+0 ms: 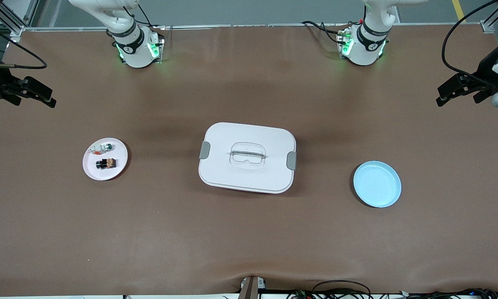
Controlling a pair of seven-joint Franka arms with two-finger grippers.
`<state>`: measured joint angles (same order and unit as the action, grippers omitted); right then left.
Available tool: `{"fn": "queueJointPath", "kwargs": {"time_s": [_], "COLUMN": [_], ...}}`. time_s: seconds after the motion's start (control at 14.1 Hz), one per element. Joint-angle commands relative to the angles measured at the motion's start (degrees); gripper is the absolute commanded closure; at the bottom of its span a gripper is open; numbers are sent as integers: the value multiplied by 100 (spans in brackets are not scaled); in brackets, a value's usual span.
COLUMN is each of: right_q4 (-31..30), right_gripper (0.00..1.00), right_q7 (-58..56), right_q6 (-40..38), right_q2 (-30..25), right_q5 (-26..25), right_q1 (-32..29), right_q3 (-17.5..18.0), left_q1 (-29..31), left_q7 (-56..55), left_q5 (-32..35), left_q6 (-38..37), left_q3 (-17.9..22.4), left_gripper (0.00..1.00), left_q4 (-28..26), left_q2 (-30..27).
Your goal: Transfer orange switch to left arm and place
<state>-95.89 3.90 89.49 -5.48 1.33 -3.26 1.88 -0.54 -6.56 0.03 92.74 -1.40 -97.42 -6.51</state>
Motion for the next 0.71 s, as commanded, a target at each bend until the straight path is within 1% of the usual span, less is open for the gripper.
{"fn": "queueJointPath", "kwargs": {"time_s": [0.0, 0.64], "right_q4": [-115, -123], "right_gripper": [0, 0], "right_q7": [-12, -12], "right_q6": [59, 112], "right_q2": [-128, -128], "right_q5": [34, 86], "right_q1": [-70, -44], "right_q3": [41, 50], "left_q1": [28, 19], "left_q7": [102, 102], "left_q5": [-38, -47], "left_q6": [-133, -133], "left_q3": [-10, -10], "left_gripper": [0, 0], "left_q4": [170, 249], "left_q2": [88, 106]}}
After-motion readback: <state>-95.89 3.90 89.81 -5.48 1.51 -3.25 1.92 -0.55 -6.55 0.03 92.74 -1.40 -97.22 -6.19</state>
